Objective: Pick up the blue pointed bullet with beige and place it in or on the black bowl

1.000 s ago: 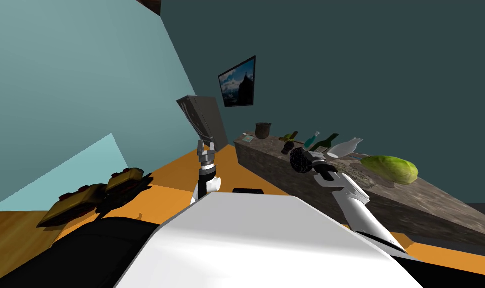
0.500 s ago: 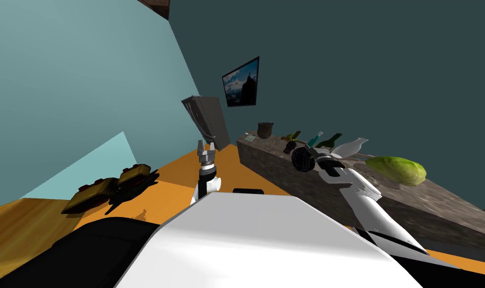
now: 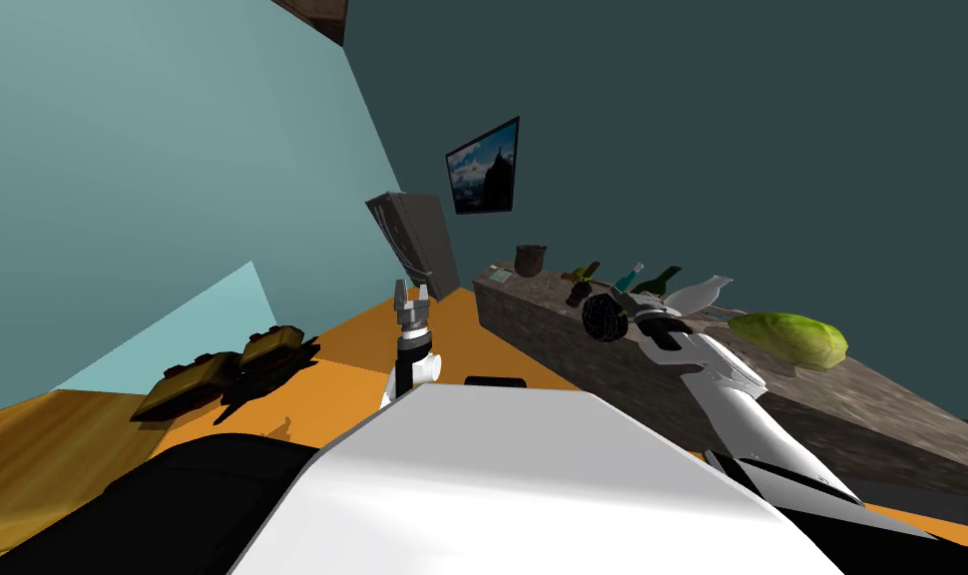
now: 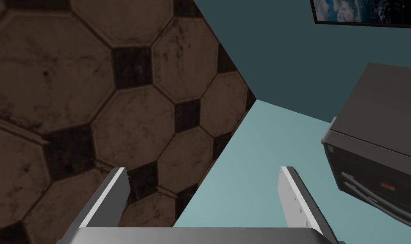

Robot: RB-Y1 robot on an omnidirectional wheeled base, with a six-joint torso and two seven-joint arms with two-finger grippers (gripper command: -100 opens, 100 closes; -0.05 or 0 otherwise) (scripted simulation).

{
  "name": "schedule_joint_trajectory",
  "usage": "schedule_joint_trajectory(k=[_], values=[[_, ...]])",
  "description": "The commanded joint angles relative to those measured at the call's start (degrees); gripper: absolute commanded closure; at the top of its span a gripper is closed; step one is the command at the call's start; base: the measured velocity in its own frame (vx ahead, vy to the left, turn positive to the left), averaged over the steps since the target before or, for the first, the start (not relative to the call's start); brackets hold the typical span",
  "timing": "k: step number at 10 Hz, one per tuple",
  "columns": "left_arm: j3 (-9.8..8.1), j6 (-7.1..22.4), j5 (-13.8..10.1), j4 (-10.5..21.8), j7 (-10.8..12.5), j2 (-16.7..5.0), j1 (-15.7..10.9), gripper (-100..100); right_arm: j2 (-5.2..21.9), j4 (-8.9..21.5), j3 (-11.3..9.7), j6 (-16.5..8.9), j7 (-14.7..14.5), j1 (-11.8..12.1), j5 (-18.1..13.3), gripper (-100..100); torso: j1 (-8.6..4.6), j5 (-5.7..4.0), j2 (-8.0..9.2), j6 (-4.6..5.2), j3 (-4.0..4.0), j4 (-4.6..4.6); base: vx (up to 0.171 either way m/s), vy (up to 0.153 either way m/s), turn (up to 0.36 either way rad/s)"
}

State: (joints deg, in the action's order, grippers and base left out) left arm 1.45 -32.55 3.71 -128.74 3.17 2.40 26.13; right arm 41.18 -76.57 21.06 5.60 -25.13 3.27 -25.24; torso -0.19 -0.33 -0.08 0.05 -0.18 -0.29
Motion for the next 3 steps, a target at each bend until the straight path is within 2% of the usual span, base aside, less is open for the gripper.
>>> schedule_joint_trajectory(k=[1,3], values=[[0.0,0.0,0.0,0.0,0.0,0.0,0.0,0,0.0,0.0,0.0,0.0,0.0,0.0,0.0,0,0.0,0.0,0.0,0.0,0.0,0.0,0.0,0.0,0.0],[0.0,0.0,0.0,0.0,0.0,0.0,0.0,0,0.0,0.0,0.0,0.0,0.0,0.0,0.0,0,0.0,0.0,-0.01,0.0,-0.01,0.0,0.0,0.0,0.0]])
